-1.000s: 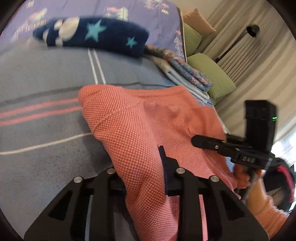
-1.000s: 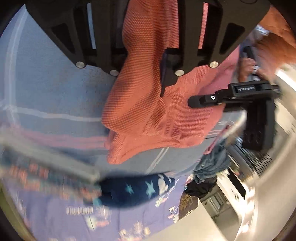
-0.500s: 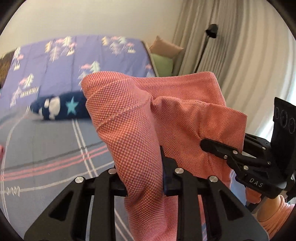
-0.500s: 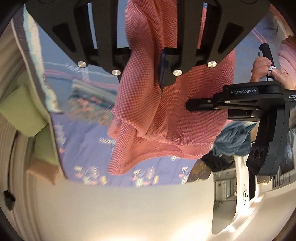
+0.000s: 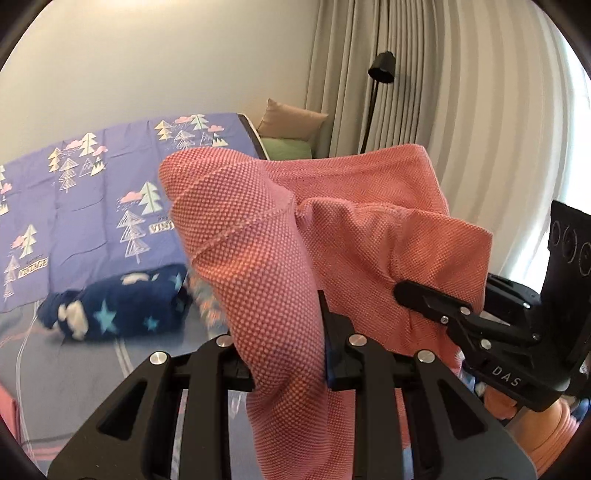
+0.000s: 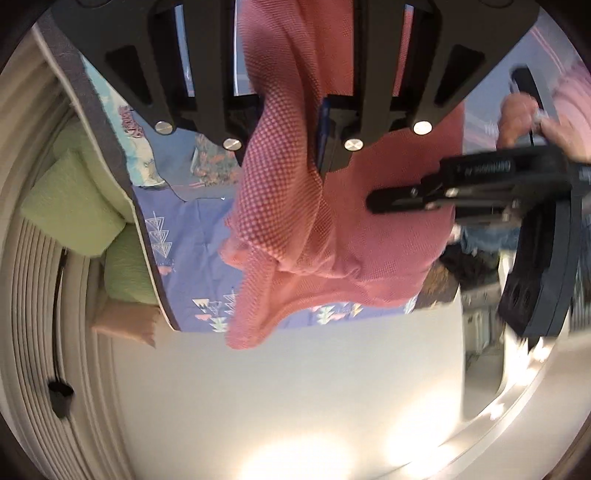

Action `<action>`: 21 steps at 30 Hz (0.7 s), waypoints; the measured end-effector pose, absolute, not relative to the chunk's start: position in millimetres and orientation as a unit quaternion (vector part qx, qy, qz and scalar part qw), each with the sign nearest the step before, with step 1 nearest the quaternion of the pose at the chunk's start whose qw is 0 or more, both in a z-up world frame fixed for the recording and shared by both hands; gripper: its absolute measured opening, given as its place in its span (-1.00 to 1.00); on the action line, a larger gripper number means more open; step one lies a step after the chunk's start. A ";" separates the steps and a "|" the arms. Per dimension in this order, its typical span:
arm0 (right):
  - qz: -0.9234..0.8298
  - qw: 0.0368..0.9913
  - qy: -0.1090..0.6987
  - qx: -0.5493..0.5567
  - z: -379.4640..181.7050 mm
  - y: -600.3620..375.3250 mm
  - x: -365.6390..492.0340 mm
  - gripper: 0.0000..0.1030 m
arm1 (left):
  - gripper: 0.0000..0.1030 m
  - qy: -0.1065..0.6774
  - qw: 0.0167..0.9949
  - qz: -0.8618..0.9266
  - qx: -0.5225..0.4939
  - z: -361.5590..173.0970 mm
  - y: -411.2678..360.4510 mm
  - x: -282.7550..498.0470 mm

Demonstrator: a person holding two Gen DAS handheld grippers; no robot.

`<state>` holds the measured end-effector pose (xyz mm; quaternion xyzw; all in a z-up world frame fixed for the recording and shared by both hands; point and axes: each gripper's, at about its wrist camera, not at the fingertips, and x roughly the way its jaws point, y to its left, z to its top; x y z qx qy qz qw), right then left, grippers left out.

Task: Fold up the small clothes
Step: 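Lift the folded sweater with both tools and carry it to the clothes stack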

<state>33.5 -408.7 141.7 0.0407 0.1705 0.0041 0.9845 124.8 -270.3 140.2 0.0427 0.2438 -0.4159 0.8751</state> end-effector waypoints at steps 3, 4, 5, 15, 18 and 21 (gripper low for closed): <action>0.008 0.982 0.169 0.086 156.4 -439.3 66.4 -0.61 | -0.52 0.236 0.880 -0.409 0.048 156.0 -292.6 145.3; 0.002 0.982 0.166 0.086 161.0 -444.9 76.1 -0.61 | -0.52 0.229 0.884 -0.405 0.054 162.9 -300.3 153.9; -0.002 0.982 0.165 0.087 164.4 -448.2 83.3 -0.61 | -0.52 0.222 0.886 -0.402 0.062 168.7 -306.9 161.0; -0.034 0.974 0.182 0.132 169.1 -497.2 177.3 -0.61 | -0.51 0.217 0.898 -0.361 0.127 188.7 -369.7 243.1; -0.042 0.970 0.195 0.136 155.7 -503.5 204.7 -0.61 | -0.51 0.219 0.900 -0.350 0.142 179.3 -381.6 271.1; -0.071 0.962 0.219 0.144 130.2 -515.9 250.7 -0.32 | -0.37 0.236 0.902 -0.330 0.150 156.0 -393.0 310.1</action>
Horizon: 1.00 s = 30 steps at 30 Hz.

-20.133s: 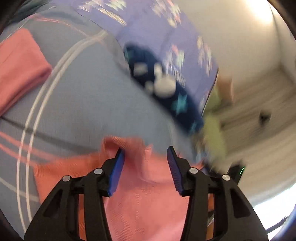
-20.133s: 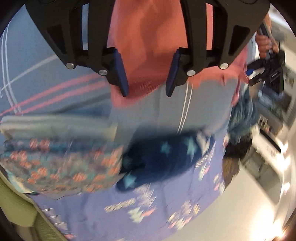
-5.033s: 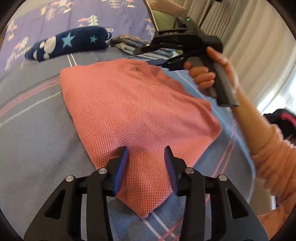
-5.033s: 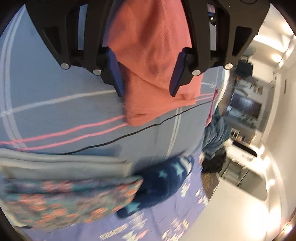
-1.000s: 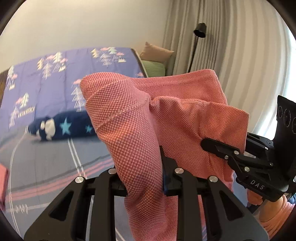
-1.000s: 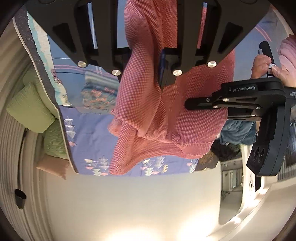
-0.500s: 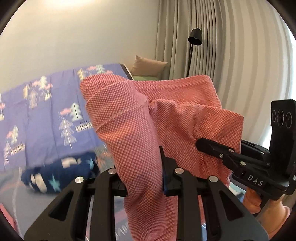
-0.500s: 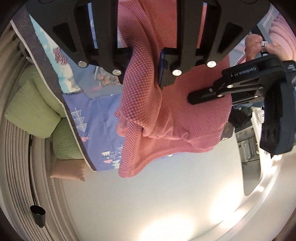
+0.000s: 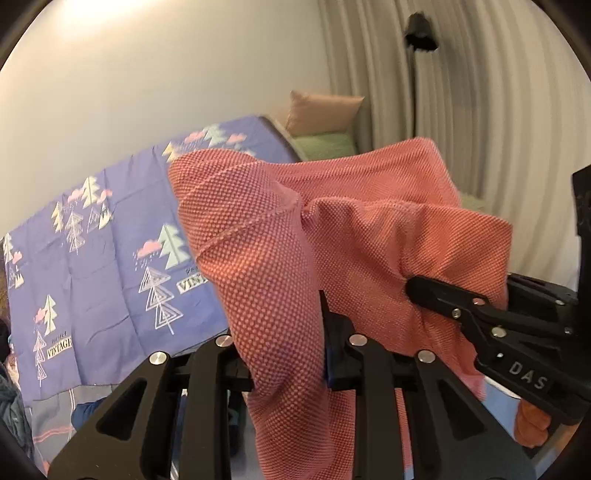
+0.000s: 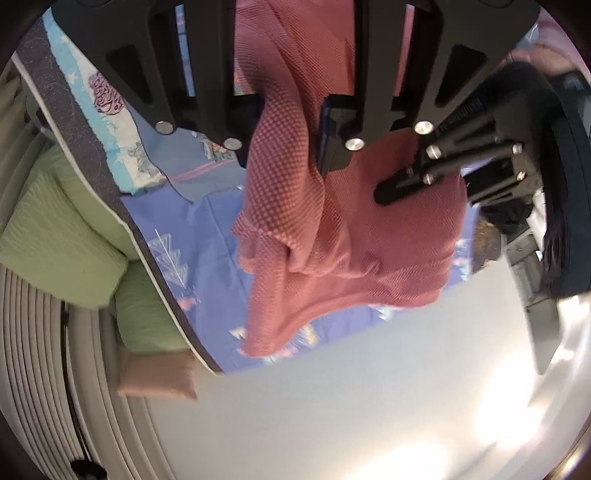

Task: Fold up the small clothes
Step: 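Lift the folded sweater with both tools and carry it to the clothes stack, then lower the sweater onto the folded stack and open both tools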

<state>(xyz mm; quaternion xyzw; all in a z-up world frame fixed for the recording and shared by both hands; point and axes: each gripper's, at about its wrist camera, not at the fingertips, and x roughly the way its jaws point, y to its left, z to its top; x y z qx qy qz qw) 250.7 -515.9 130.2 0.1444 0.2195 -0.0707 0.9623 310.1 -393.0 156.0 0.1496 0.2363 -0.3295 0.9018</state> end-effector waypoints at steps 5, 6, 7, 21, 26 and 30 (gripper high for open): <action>-0.209 0.921 0.301 0.134 49.1 -531.8 304.6 0.26 | 0.48 0.307 0.907 -0.176 0.230 50.2 -407.0 380.5; -0.201 0.919 0.302 0.154 34.7 -532.8 296.9 0.26 | 0.48 0.330 0.896 -0.158 0.252 22.4 -401.4 387.8; -0.191 0.921 0.299 0.163 27.3 -531.0 288.7 0.26 | 0.48 0.340 0.890 -0.155 0.261 7.0 -395.1 389.2; -0.192 0.938 0.279 0.073 26.4 -416.5 90.8 0.67 | 0.97 0.291 0.914 -0.270 0.087 22.1 -250.0 210.1; -0.195 0.945 0.255 0.062 47.3 -379.2 26.2 0.84 | 0.97 0.268 0.922 -0.267 0.089 41.2 -220.0 145.4; -0.187 0.950 0.241 0.064 61.6 -358.9 -12.7 0.95 | 0.97 0.238 0.932 -0.256 0.095 56.6 -202.3 96.9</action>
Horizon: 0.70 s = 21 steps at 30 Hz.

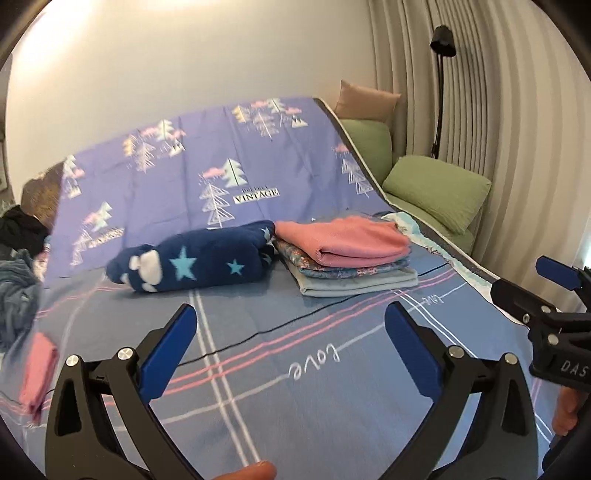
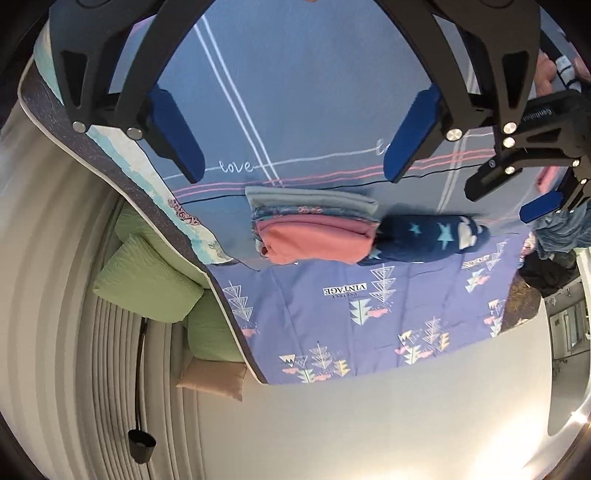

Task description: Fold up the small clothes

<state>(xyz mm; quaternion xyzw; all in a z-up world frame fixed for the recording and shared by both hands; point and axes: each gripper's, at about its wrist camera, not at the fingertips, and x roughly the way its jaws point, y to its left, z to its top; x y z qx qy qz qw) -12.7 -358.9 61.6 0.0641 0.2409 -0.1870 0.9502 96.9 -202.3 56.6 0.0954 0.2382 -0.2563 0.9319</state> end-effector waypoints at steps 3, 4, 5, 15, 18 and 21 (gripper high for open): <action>-0.187 0.951 0.236 0.070 70.1 -348.2 -38.2 0.96 | 0.97 0.231 0.936 -0.251 0.092 65.7 -193.3 72.6; -0.188 0.951 0.236 0.069 72.0 -345.8 -42.3 0.96 | 0.97 0.228 0.937 -0.248 0.093 68.3 -190.9 65.7; -0.190 0.951 0.235 0.066 74.6 -342.1 -49.3 0.96 | 0.97 0.225 0.938 -0.245 0.095 70.1 -189.0 58.5; -0.195 0.954 0.220 0.063 85.9 -323.2 -97.8 0.96 | 0.97 0.216 0.945 -0.234 0.072 74.6 -157.8 5.9; -0.196 0.955 0.215 0.064 88.7 -321.5 -106.8 0.96 | 0.97 0.214 0.949 -0.221 0.074 77.0 -150.7 -1.2; -0.199 0.955 0.211 0.062 90.5 -320.0 -112.6 0.96 | 0.97 0.201 0.954 -0.210 0.069 82.6 -143.0 -8.3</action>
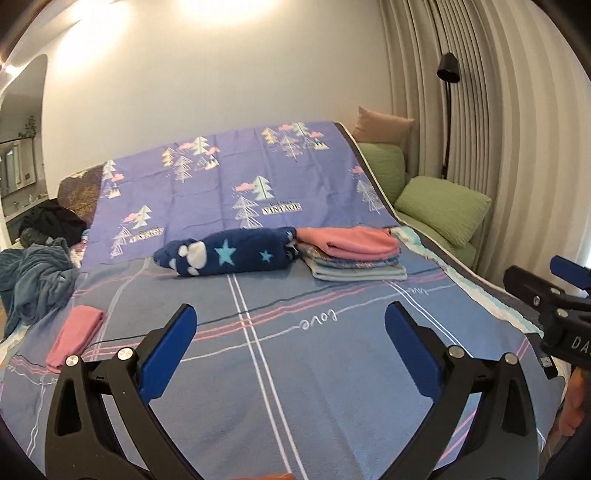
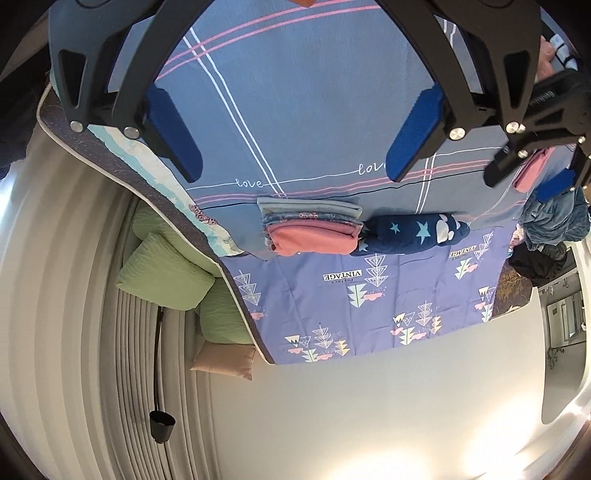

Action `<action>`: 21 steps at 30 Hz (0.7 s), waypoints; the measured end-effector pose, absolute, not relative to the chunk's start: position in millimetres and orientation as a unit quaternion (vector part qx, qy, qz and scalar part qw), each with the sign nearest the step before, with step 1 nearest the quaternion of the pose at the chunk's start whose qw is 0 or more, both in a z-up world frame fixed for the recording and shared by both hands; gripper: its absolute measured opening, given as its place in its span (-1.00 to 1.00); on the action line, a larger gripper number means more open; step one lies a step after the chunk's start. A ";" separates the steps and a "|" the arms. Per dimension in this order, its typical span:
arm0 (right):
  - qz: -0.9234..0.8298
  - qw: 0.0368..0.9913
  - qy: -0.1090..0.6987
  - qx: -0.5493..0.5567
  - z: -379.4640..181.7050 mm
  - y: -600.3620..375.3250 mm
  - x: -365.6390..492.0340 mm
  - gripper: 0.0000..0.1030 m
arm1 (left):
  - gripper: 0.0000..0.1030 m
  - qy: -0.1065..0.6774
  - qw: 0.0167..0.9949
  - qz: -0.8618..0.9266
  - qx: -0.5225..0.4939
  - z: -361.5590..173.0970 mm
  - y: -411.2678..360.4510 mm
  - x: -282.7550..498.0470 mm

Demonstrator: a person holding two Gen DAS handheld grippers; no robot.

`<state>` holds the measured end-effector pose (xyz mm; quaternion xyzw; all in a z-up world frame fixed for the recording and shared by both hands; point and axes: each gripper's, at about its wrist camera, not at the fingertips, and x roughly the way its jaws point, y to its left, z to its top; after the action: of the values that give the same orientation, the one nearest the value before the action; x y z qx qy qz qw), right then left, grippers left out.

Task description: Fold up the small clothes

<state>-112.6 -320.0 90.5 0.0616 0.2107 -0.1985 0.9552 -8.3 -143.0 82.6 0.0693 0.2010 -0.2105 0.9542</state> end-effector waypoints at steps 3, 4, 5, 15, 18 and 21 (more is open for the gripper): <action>-0.198 0.956 0.210 0.060 90.7 -318.8 -115.5 0.96 | 0.97 0.195 0.956 -0.211 0.062 89.3 -138.4 -13.4; -0.196 0.956 0.211 0.061 90.6 -318.8 -115.8 0.96 | 0.97 0.195 0.956 -0.212 0.059 91.2 -137.3 -15.3; -0.195 0.956 0.211 0.062 90.6 -318.3 -117.3 0.96 | 0.97 0.194 0.956 -0.214 0.055 92.8 -136.0 -17.2; -0.198 0.956 0.207 0.064 91.8 -318.0 -122.9 0.96 | 0.97 0.192 0.953 -0.229 0.052 95.3 -137.1 -31.1; -0.197 0.956 0.208 0.063 91.6 -317.8 -122.6 0.96 | 0.97 0.193 0.952 -0.231 0.052 95.0 -138.2 -32.8; -0.199 0.955 0.209 0.065 91.1 -318.5 -122.5 0.96 | 0.97 0.195 0.952 -0.231 0.052 94.4 -139.1 -33.3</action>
<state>-122.5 -318.5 91.1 0.0649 0.2087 -0.1988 0.9554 -33.3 -139.1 94.4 0.0522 0.1950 -0.2313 0.9517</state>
